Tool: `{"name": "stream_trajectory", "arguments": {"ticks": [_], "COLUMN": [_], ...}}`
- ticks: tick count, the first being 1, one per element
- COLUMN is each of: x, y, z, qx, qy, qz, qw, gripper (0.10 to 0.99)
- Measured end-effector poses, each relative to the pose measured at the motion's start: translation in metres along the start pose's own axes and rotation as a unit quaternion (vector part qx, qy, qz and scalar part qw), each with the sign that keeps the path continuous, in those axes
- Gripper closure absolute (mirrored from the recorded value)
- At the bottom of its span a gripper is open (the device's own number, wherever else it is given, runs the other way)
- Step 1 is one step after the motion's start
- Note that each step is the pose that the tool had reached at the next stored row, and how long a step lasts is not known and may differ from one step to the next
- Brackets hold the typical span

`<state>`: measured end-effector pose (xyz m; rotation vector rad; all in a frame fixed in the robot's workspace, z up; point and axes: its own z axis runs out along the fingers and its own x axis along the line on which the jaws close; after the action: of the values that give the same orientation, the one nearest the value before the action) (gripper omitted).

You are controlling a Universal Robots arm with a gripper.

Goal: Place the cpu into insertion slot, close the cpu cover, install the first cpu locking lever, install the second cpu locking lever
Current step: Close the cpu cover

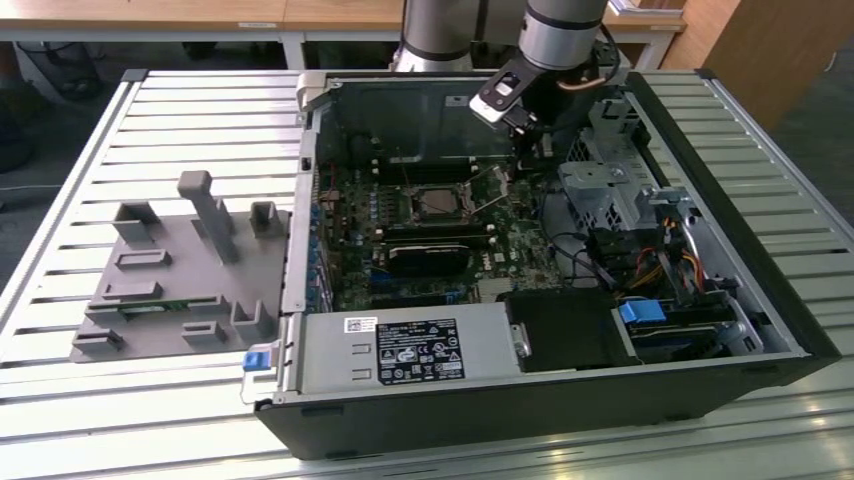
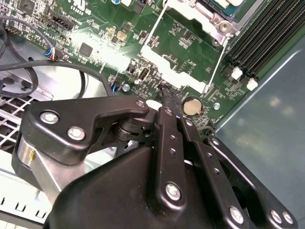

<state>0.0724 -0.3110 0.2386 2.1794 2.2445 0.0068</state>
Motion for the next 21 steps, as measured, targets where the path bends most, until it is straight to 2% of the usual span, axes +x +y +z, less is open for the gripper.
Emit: {"name": "stream_trajectory", "arguments": {"ticks": [9,16,21], "x": [0.0005,0.0008,0.0009], "y": [-0.0174,-0.0266,-0.0308], "z": [0.0001,0.0002,0.0002], "qx": [0.0,0.0,0.0], "qy": [0.0,0.0,0.0], "qz": [0.0,0.0,0.0], "qw": [1.0,1.0,1.0], "gripper": [0.98,0.98,0.98]}}
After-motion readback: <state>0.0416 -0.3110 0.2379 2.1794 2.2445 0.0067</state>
